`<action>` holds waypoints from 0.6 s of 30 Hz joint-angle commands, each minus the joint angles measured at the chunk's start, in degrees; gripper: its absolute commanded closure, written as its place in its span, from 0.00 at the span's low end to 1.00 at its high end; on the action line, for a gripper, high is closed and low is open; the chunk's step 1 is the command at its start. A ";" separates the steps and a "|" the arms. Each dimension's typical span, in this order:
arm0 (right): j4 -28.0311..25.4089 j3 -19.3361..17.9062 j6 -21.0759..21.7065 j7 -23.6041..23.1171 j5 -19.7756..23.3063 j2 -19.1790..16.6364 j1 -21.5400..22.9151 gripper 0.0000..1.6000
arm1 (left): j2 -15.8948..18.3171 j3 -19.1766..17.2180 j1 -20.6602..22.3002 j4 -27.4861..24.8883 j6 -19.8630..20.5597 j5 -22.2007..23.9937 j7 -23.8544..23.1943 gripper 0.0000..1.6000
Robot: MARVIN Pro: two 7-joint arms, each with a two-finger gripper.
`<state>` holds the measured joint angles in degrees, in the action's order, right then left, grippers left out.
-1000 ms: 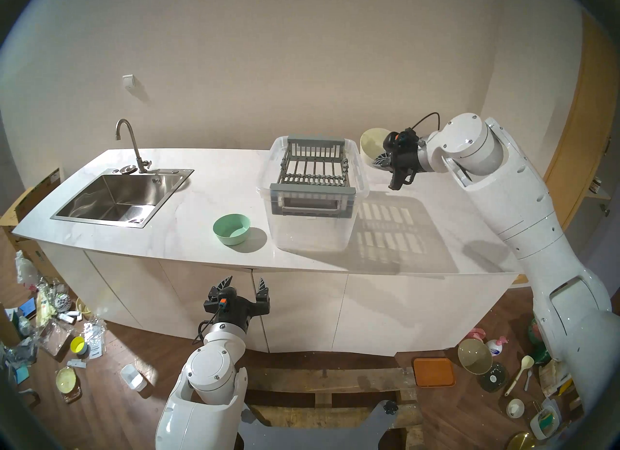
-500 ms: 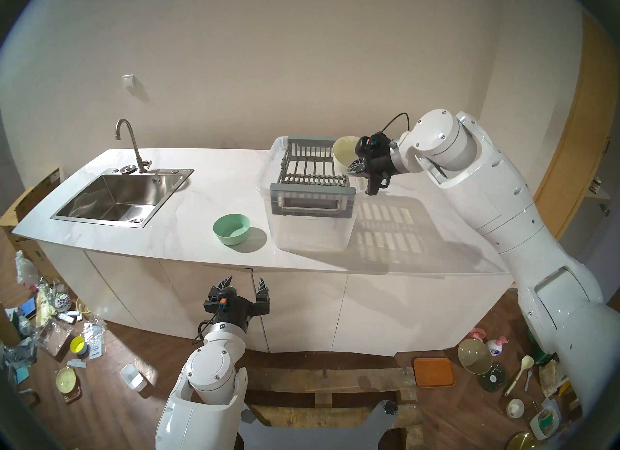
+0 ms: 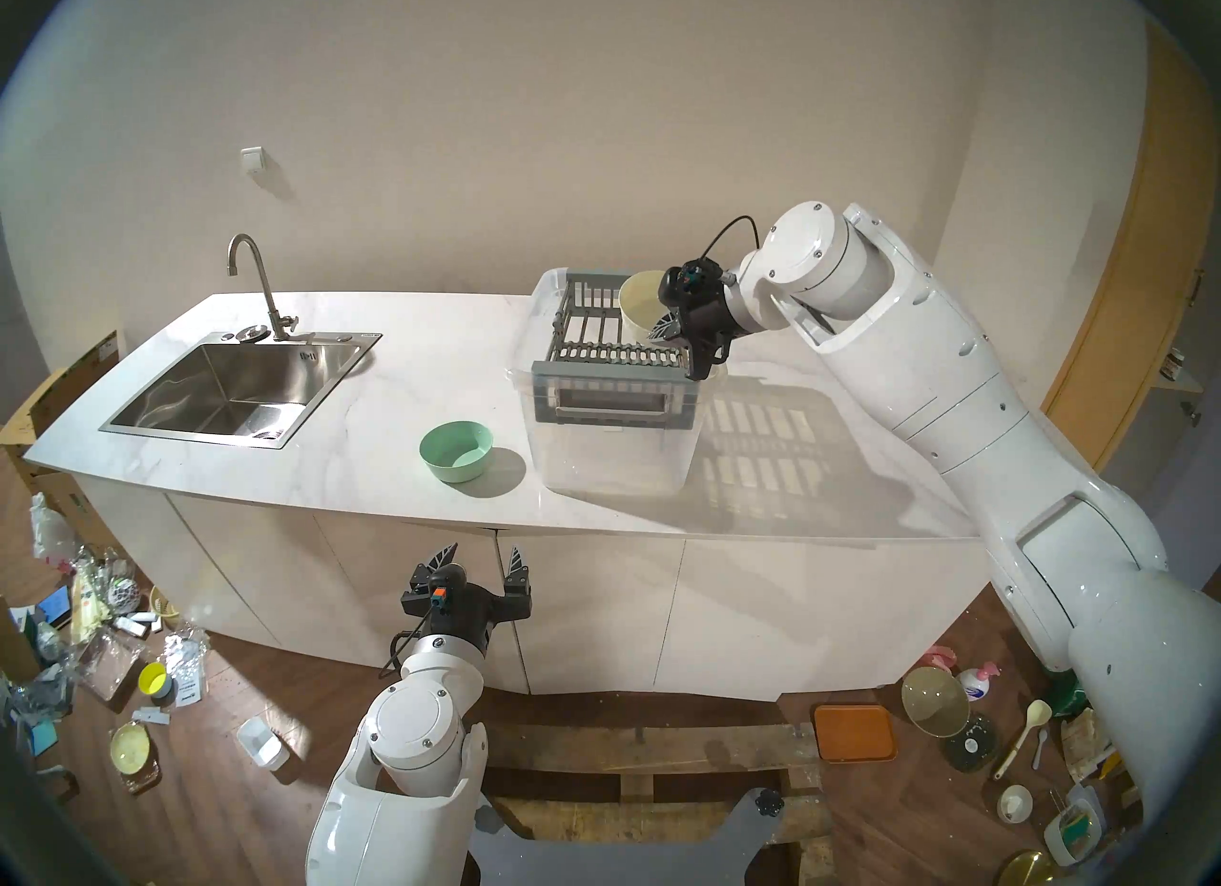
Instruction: Place the plate or bowl neatly into the plate slot of the drying rack
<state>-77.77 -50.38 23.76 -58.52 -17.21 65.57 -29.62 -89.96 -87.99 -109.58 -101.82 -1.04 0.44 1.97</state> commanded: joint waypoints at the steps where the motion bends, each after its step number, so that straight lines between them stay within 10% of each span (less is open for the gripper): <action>1: 2.45 -0.07 -1.82 0.13 0.14 3.04 3.46 1.00 | 0.02 0.15 0.33 -1.48 -0.28 0.10 -0.25 0.00; 18: 7.72 2.00 -3.75 -0.10 -0.54 6.46 4.71 1.00 | 0.03 0.15 0.31 -1.51 -0.27 0.11 -0.26 0.00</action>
<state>-70.24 -48.08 20.94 -59.07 -17.72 70.43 -27.09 -89.96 -87.99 -109.59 -101.81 -1.04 0.44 1.97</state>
